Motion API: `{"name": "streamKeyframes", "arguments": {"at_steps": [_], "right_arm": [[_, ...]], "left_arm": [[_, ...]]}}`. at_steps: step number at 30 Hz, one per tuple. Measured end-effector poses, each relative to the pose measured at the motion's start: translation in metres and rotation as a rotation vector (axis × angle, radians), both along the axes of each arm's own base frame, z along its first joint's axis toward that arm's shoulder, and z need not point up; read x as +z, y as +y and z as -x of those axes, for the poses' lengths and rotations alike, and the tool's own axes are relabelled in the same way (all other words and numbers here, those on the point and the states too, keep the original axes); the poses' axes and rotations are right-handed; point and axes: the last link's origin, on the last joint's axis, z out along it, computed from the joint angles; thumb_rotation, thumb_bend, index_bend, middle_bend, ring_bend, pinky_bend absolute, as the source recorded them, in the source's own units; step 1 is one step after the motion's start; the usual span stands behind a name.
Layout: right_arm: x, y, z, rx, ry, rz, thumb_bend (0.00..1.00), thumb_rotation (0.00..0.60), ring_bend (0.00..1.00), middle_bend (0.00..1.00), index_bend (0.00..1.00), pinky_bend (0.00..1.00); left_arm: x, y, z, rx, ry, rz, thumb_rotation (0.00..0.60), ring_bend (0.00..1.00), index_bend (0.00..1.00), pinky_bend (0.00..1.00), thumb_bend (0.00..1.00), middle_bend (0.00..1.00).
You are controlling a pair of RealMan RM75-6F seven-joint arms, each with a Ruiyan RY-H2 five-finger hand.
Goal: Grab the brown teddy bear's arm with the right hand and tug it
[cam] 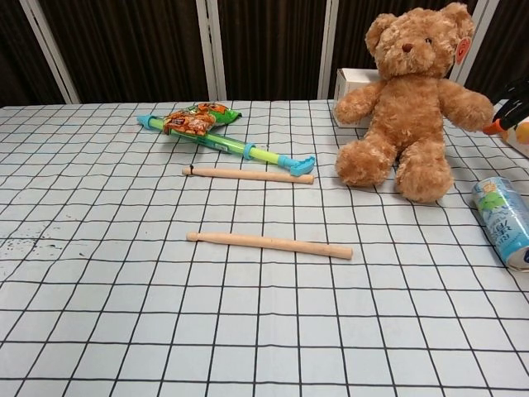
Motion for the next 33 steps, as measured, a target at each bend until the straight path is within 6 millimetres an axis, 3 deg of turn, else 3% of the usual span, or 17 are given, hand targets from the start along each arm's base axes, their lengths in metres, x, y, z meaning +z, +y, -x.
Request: {"name": "streamKeyframes", "arguments": {"at_steps": [21,33], "right_arm": [[-0.008,-0.009,-0.025,-0.016,-0.129,-0.013,0.25,0.600,0.23,0.37,0.29,0.00],[-0.011,-0.020,-0.022,-0.070,-0.156,0.055,0.29,0.600,0.33,0.51,0.46,0.00]], "left_arm": [[0.002,0.003,0.001,0.008,-0.005,0.003,0.600,0.00,0.21,0.12,0.31,0.00],[0.002,0.004,0.002,0.014,-0.006,0.004,0.600,0.00,0.21,0.12,0.31,0.00]]}}
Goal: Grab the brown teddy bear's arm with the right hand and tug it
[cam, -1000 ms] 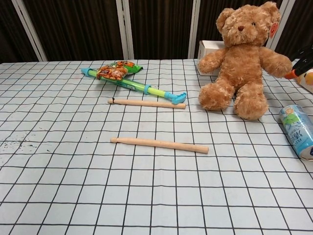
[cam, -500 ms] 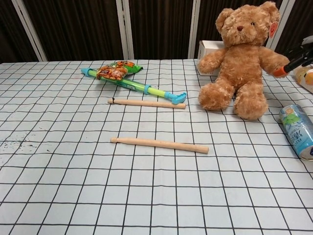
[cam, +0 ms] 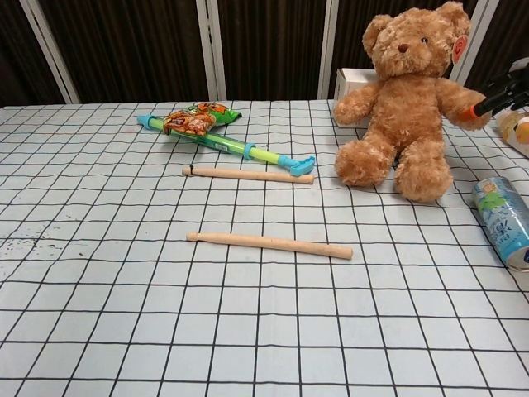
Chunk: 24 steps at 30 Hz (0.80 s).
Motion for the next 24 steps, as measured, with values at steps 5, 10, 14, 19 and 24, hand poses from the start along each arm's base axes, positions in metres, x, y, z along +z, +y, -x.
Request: {"name": "streamKeyframes", "arguments": {"at_steps": [5,10,14,19,24], "right_arm": [[-0.001,-0.001,0.006,-0.022,0.010,0.013,0.32,0.600,0.34,0.53,0.51,0.00],[-0.005,0.001,0.013,-0.036,0.016,0.005,0.33,0.600,0.34,0.54,0.51,0.00],[-0.006,0.000,0.013,-0.031,0.018,0.003,0.33,0.600,0.34,0.54,0.51,0.00],[-0.006,-0.001,0.009,-0.009,0.008,0.009,0.33,0.600,0.34,0.54,0.51,0.00],[-0.008,0.000,0.008,0.011,0.000,0.013,0.33,0.600,0.34,0.54,0.51,0.00]], "left_arm": [[-0.001,0.001,0.000,0.002,0.004,0.003,0.600,0.00,0.22,0.12,0.31,0.00],[-0.002,0.001,-0.001,0.001,0.007,0.006,0.600,0.00,0.22,0.12,0.31,0.00],[-0.003,0.001,-0.001,0.002,0.007,0.004,0.600,0.00,0.22,0.12,0.31,0.00],[-0.002,0.001,0.000,0.004,0.006,0.003,0.600,0.00,0.22,0.12,0.31,0.00],[-0.002,0.001,-0.001,0.002,0.003,0.002,0.600,0.00,0.22,0.12,0.31,0.00]]}}
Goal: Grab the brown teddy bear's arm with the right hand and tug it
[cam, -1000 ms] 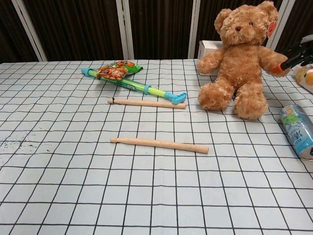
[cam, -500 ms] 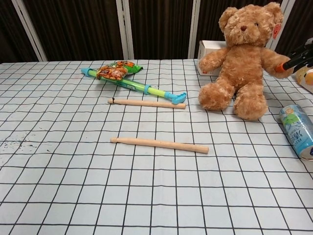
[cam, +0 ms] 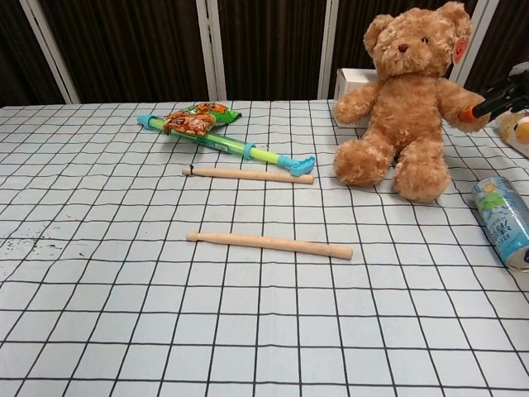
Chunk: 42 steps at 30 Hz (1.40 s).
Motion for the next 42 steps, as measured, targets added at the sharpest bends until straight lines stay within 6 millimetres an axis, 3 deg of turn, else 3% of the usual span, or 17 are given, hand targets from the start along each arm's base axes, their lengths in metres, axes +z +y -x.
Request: {"name": "streamKeyframes", "arguments": {"at_steps": [12,20,42], "right_arm": [[0.003,-0.001,0.000,0.026,0.019,0.004,0.33,0.600,0.34,0.54,0.52,0.00],[0.003,0.005,0.014,-0.004,0.025,-0.006,0.33,0.600,0.34,0.54,0.52,0.00],[0.013,0.003,0.012,0.013,0.059,-0.007,0.33,0.600,0.34,0.54,0.52,0.00]], "left_arm": [[0.001,0.000,0.001,0.003,0.001,-0.001,0.600,0.00,0.22,0.12,0.31,0.00],[0.000,0.000,0.000,0.005,0.005,-0.002,0.600,0.00,0.22,0.12,0.31,0.00],[-0.004,0.000,-0.001,0.004,0.010,0.003,0.600,0.00,0.23,0.12,0.31,0.00]]}}
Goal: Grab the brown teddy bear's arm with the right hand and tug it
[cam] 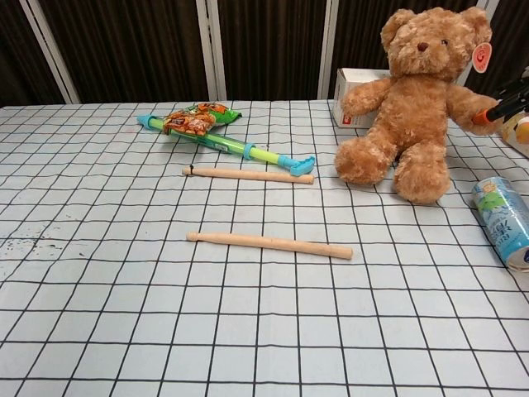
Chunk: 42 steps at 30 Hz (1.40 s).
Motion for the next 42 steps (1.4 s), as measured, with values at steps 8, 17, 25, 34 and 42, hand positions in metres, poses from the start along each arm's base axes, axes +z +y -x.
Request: {"name": "streamKeyframes", "arguments": {"at_steps": [8,17,25,34,42], "right_arm": [[-0.003,0.004,-0.001,0.005,0.009,-0.013,0.33,0.600,0.34,0.54,0.52,0.00],[-0.004,0.001,-0.009,0.019,0.009,-0.003,0.33,0.600,0.34,0.54,0.52,0.00],[-0.008,0.002,-0.013,0.026,0.009,-0.016,0.33,0.600,0.34,0.48,0.41,0.00],[-0.002,0.003,-0.014,0.062,0.038,-0.030,0.25,0.600,0.18,0.19,0.00,0.00],[0.009,0.019,-0.002,0.065,0.043,-0.079,0.25,0.600,0.13,0.16,0.00,0.00]], "left_arm": [[0.000,-0.001,-0.001,-0.004,-0.004,0.002,0.600,0.00,0.22,0.12,0.31,0.00],[0.000,0.000,0.000,-0.006,-0.008,0.007,0.600,0.00,0.22,0.12,0.31,0.00],[0.001,-0.001,0.000,-0.005,-0.011,0.005,0.600,0.00,0.22,0.12,0.31,0.00],[0.000,0.000,0.000,-0.003,-0.009,0.008,0.600,0.00,0.22,0.12,0.31,0.00],[0.002,-0.001,0.000,-0.004,-0.012,0.005,0.600,0.00,0.22,0.12,0.31,0.00]]}}
